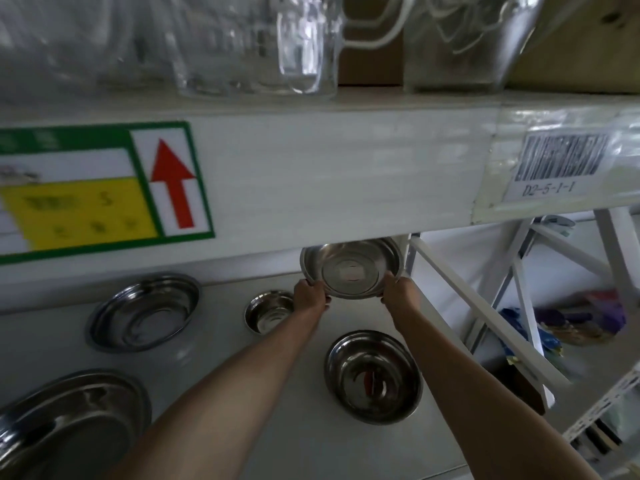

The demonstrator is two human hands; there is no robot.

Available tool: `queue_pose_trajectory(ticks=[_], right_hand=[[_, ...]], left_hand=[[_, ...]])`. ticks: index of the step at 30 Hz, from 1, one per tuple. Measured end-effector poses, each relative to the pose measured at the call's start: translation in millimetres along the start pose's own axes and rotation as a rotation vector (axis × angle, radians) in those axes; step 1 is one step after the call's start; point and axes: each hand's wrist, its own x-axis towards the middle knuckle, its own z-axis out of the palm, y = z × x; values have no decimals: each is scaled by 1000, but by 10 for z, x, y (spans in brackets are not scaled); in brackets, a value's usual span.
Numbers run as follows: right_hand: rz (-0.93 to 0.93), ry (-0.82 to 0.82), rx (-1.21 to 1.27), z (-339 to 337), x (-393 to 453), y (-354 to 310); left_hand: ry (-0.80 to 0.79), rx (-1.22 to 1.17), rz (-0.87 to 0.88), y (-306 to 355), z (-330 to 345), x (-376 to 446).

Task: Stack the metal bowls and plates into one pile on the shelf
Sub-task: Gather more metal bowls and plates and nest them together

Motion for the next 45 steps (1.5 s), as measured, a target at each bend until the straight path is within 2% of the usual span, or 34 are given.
queue_pose_trajectory(ticks=[8,12,16,20,25,33,36,38,45], right_hand=[[-15,-1,-64,380,-227,-319],[-32,-33,-86,674,-339,-420],[-53,-75,-77,957,-497,-537],[-54,-111,-108,1263,-607,-607],[-84,-148,-162,1633,-782,-679],[-65,-263,-180,2248,-919,-701],[-64,-288,-191,2422,-1041,-733],[-68,-294,-203,2522,-1121,-766],[-50,-347,-210,2884,-1223,-697]], left_hand=[[84,-96,28,139,-512,-26],[134,-51,35,-196,-814,535],[165,-48,39,-205,-1208,577],[210,-52,20,-435,-1559,975],[232,-91,13,174,-1962,71],[267,-191,-82,172,-2589,118],[319,-77,-56,37,-2850,345],[292,-68,-81,-49,-3015,446],[364,-83,-58,33,-3365,281]])
